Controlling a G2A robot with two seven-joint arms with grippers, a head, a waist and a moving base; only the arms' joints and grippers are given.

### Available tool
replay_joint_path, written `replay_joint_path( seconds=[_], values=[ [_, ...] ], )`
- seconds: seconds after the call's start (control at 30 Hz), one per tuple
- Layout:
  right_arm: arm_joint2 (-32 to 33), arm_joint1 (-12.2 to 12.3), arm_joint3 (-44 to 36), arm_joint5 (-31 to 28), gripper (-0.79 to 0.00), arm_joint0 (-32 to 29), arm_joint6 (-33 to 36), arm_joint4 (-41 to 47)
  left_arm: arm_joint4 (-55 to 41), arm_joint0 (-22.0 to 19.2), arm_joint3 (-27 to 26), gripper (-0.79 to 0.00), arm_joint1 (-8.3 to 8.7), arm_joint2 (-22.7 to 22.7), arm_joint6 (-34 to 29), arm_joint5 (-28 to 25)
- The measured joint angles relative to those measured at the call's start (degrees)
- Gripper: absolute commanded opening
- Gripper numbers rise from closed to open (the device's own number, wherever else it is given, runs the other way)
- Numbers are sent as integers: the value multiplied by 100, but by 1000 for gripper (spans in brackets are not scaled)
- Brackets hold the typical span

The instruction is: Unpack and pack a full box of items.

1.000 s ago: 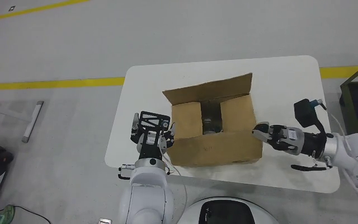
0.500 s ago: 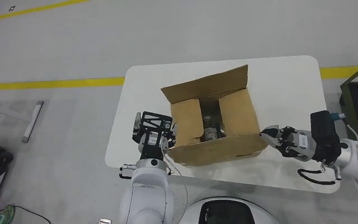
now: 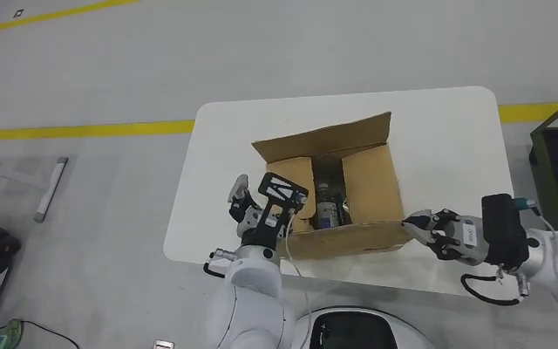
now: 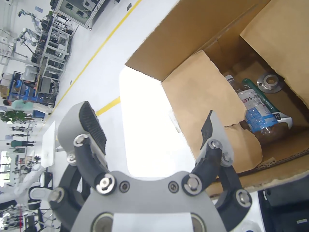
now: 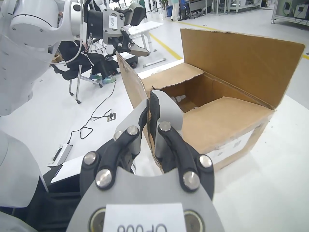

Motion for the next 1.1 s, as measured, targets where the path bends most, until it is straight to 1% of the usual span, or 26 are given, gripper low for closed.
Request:
replay_joint_path(
  seconds=[0.03,0.17,0.2,0.27,0.3,0.33,0.43,0.47,0.63,0.67,0.73,0.77,0.8,0.83,0.87,1.0,1.1],
  values=[
    [1,1,4,4,-686,-18,-27,6,30,14,-4,0,5,23,11,-40],
    [20,9,10,-15,-665,-79,-112,123,183,83,-95,0,40,93,133,-339],
    [29,14,6,-27,-646,-92,-121,161,258,112,-112,0,53,71,158,-406],
    [36,22,-2,-58,-656,-113,-125,225,310,155,-131,0,67,33,186,-454],
    [43,28,-11,-77,-637,-130,-119,261,328,181,-152,0,76,14,208,-501],
    [52,32,-17,-84,-594,-142,-112,282,335,202,-173,0,82,5,225,-536],
    [62,43,-23,-98,-551,-188,-129,412,321,291,-233,0,100,-4,256,-656],
    [70,48,-17,-112,-514,-198,-132,471,333,313,-238,0,106,-1,269,-683],
    [142,78,29,-158,-459,-238,-183,907,404,415,-238,0,135,48,359,-803],
    [159,81,45,-153,-462,-242,-231,1050,417,429,-238,0,140,63,378,-810],
    [215,93,88,-104,-493,-243,-319,1410,442,462,-237,0,150,102,414,-835],
    [243,97,99,-41,-529,-245,-348,1565,453,474,-237,0,154,119,431,-853],
    [274,103,99,64,-613,-248,-368,1760,471,487,-237,0,160,139,455,-871],
    [295,107,94,156,-733,-251,-372,1891,488,495,-237,0,164,150,474,-876],
    [317,110,87,263,-785,-253,-372,2003,501,503,-237,0,168,160,489,-878],
    [340,118,72,832,-785,-190,-279,2257,543,528,-237,0,185,185,548,-905],
    [273,109,85,1073,-785,-106,-317,2327,546,530,-237,0,192,178,562,-899]
  ],
)
